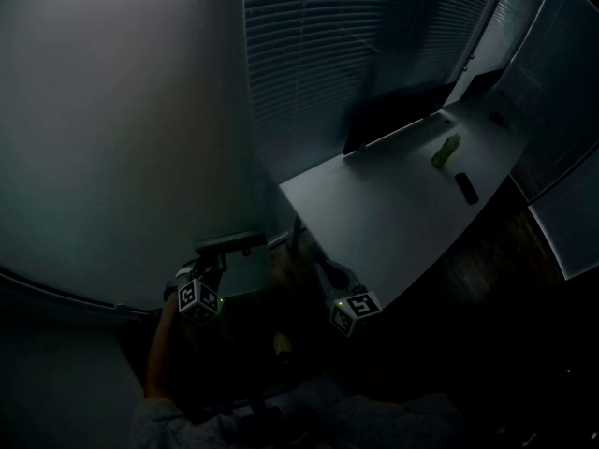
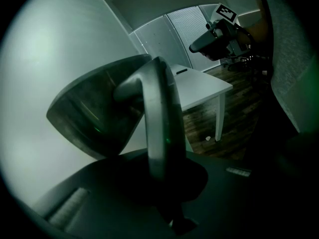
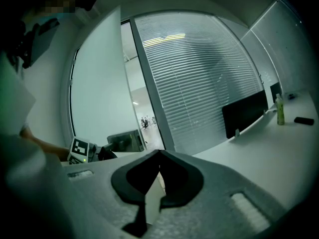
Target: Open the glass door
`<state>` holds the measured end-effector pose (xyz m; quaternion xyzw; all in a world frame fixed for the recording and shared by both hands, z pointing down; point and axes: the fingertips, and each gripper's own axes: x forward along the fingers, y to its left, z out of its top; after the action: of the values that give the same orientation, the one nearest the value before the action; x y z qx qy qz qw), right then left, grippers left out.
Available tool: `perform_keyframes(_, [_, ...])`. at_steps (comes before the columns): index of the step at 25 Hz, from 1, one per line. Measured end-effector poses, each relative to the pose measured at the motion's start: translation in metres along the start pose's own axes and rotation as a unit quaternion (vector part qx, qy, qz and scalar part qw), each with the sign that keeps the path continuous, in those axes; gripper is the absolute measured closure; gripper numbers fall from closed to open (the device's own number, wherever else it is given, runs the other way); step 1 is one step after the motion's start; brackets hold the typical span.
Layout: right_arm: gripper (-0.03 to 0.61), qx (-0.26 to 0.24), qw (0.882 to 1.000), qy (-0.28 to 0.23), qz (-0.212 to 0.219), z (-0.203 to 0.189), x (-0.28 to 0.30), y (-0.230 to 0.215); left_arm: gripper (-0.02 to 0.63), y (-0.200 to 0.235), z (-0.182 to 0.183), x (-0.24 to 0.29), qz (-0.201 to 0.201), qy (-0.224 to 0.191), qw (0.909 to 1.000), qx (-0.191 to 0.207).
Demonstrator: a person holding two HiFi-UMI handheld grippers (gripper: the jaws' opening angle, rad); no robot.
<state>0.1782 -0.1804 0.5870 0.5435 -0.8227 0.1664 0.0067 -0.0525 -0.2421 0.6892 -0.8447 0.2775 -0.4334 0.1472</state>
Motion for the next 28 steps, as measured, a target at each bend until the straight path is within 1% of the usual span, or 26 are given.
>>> perform_keyframes(6, [0.577,0.005,1.000,0.007,-0.005,-0.006,-0.013,0.015,0.614,-0.008,0.002,-0.009,-0.007,-0.003,1.0000,0.004])
perform_keyframes(11, [0.577,0.017,1.000,0.009,-0.023,-0.010,-0.028,0.023,0.614,-0.018,0.003,-0.019,-0.014,-0.008,0.9998,0.012])
perform_keyframes(20, [0.577,0.020,0.999,-0.007,-0.045,-0.017,-0.051,0.040,0.614,-0.045,0.001,-0.034,-0.028,-0.016,0.9991,0.028])
perform_keyframes(26, [0.577,0.014,0.998,-0.026,-0.057,-0.022,-0.076,0.048,0.614,-0.062,0.001,-0.052,-0.037,-0.023,0.9983,0.038])
perform_keyframes(28, [0.577,0.017,0.998,-0.022,-0.064,-0.024,-0.083,0.050,0.614,-0.067,0.000,-0.055,-0.039,-0.025,0.9981,0.041])
